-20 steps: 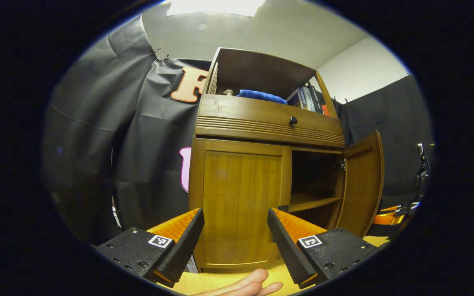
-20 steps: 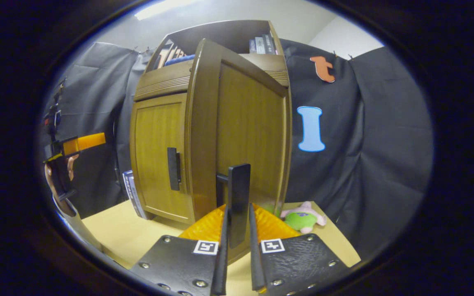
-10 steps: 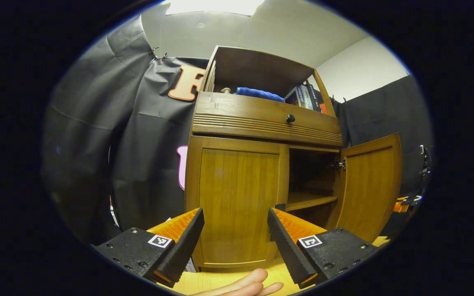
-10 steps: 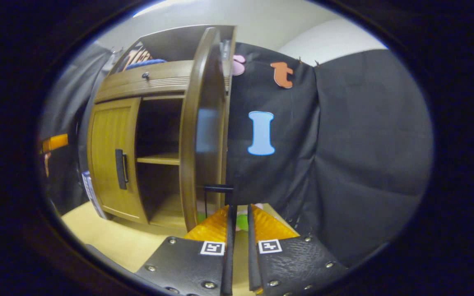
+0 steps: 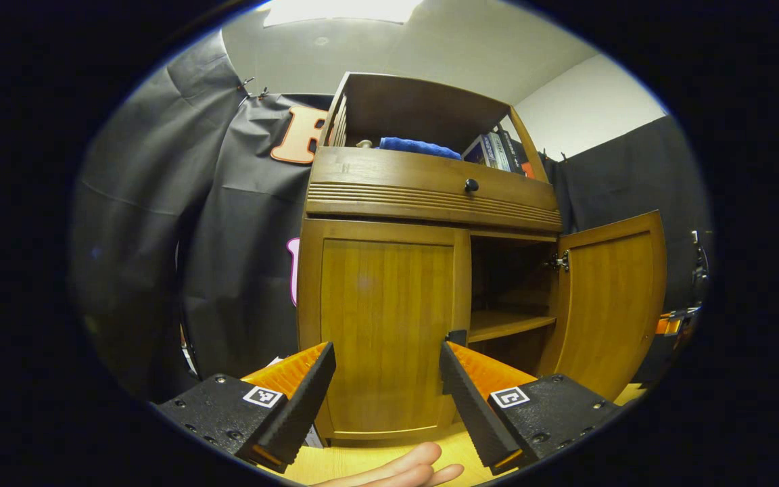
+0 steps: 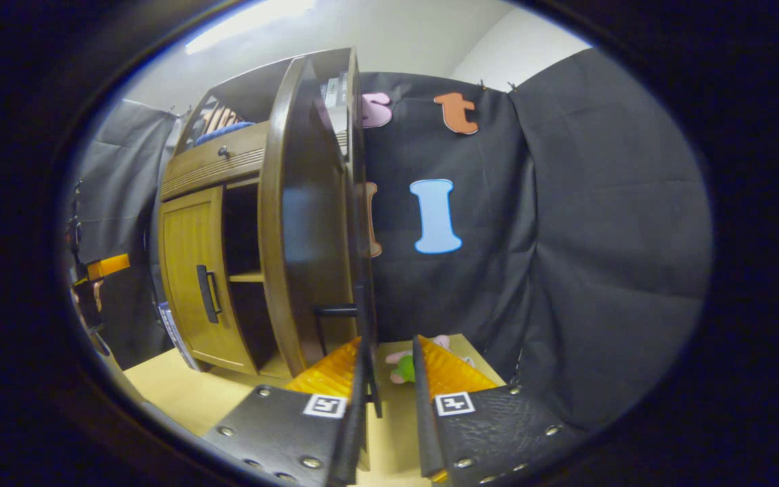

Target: Open the right door of the double-door shoe cabinet with the right hand, and open the left door with the left hand.

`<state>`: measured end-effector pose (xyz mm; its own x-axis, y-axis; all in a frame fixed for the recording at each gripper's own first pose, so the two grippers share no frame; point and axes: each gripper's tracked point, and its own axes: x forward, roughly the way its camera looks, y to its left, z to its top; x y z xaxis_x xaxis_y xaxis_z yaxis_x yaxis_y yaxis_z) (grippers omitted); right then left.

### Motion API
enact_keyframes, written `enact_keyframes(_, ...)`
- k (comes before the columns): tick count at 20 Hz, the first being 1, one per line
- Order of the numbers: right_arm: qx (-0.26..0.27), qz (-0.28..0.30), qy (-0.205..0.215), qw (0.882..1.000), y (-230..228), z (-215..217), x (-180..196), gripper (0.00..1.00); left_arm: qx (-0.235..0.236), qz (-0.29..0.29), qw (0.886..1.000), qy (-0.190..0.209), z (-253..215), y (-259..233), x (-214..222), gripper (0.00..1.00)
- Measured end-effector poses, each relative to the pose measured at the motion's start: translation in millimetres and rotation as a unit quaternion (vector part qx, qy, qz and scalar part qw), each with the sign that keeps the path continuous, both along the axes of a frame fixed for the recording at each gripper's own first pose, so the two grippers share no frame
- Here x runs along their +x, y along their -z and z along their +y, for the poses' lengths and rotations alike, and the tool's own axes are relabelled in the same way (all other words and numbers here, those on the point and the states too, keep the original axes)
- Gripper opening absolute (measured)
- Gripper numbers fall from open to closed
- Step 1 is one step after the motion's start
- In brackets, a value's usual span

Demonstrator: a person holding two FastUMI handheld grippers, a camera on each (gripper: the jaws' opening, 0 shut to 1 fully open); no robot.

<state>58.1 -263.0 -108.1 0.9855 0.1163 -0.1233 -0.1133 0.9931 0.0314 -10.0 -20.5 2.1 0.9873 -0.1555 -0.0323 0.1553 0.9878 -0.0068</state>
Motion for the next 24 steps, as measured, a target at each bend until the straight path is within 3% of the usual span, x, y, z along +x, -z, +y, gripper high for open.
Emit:
enact_keyframes(1,-0.002,-0.002,0.005,1.0,-1,-5,-2,0.47,0.001,0.001,1.0,0.001,-2,1,-1,0.92)
enact_keyframes(5,-0.008,-0.014,0.023,1.0,-3,-11,-4,0.99,0.009,0.01,1.0,0.011,-20,10,-3,0.96)
enact_keyframes(8,-0.033,-0.024,0.058,0.997,-9,-25,-12,1.0,0.006,0.021,1.0,0.015,-30,18,0,0.92)
enact_keyframes(9,-0.034,-0.023,0.059,0.997,-9,-29,-19,1.0,0.005,0.027,0.999,0.017,-31,20,2,0.96)
enact_keyframes(10,-0.023,-0.023,0.055,0.998,-8,-32,-32,1.0,0.007,0.031,0.999,0.021,-35,23,4,0.92)
enact_keyframes(11,-0.011,-0.025,0.058,0.998,-8,-35,-41,1.0,0.008,0.032,0.999,0.024,-41,26,6,0.96)
enact_keyframes(14,0.021,-0.052,0.065,0.996,-26,-38,-66,1.0,-0.004,0.037,0.999,0.016,-47,30,13,0.96)
enact_keyframes(17,0.076,-0.094,0.043,0.992,-54,-20,-93,1.0,-0.016,0.053,0.998,0.013,-57,42,18,0.92)
enact_keyframes(18,0.09,-0.103,0.035,0.99,-61,-13,-103,1.0,-0.014,0.054,0.998,0.015,-60,45,20,0.96)
enact_keyframes(19,0.093,-0.107,0.032,0.989,-67,-9,-111,1.0,-0.01,0.052,0.998,0.017,-63,46,22,0.92)
enact_keyframes(24,0.043,-0.101,0.025,0.994,-94,12,-144,1.0,0.009,0.047,0.999,-0.004,-70,59,49,0.96)
